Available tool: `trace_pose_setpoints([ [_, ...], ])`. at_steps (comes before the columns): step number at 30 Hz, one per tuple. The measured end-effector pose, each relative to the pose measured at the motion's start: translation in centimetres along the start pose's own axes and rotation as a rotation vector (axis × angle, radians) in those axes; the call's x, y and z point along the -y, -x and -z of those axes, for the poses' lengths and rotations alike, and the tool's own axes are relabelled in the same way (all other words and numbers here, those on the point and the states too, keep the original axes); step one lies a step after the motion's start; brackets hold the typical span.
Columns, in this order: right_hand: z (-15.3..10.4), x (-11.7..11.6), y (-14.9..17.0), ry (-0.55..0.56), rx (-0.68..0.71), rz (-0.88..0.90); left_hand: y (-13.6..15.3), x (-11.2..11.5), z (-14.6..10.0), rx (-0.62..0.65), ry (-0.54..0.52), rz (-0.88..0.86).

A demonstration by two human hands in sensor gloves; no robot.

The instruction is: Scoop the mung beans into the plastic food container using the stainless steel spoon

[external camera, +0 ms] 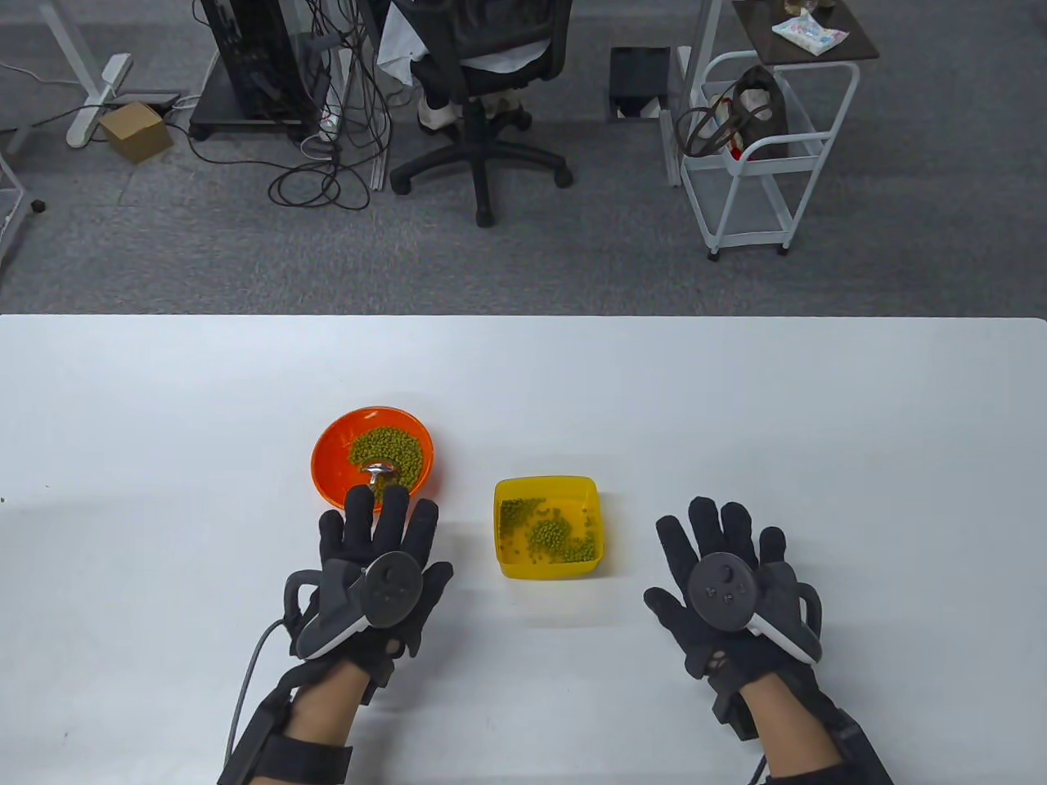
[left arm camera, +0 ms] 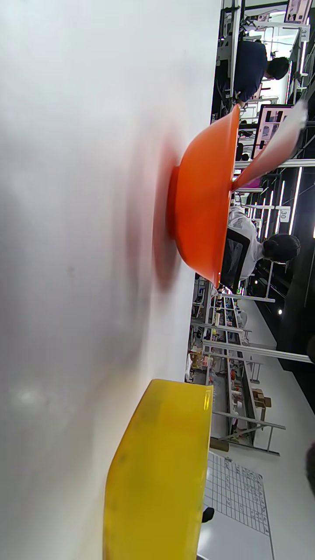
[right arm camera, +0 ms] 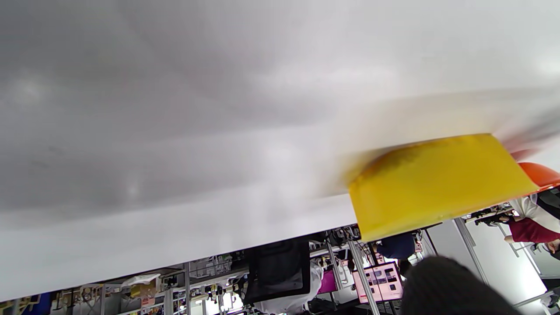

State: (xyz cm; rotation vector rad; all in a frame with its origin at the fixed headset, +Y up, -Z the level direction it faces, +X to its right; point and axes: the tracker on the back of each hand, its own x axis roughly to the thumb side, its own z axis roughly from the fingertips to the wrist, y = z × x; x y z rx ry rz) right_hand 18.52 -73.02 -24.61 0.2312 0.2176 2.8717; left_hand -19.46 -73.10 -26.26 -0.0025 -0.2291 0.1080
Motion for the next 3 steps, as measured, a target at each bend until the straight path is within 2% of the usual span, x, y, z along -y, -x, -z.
trace_pose_setpoints([
  [3, -0.02, -0.01, 0.0, -0.007, -0.004, -0.002, -0.25, 0.18, 0.01, 0.005, 0.006, 0.007],
])
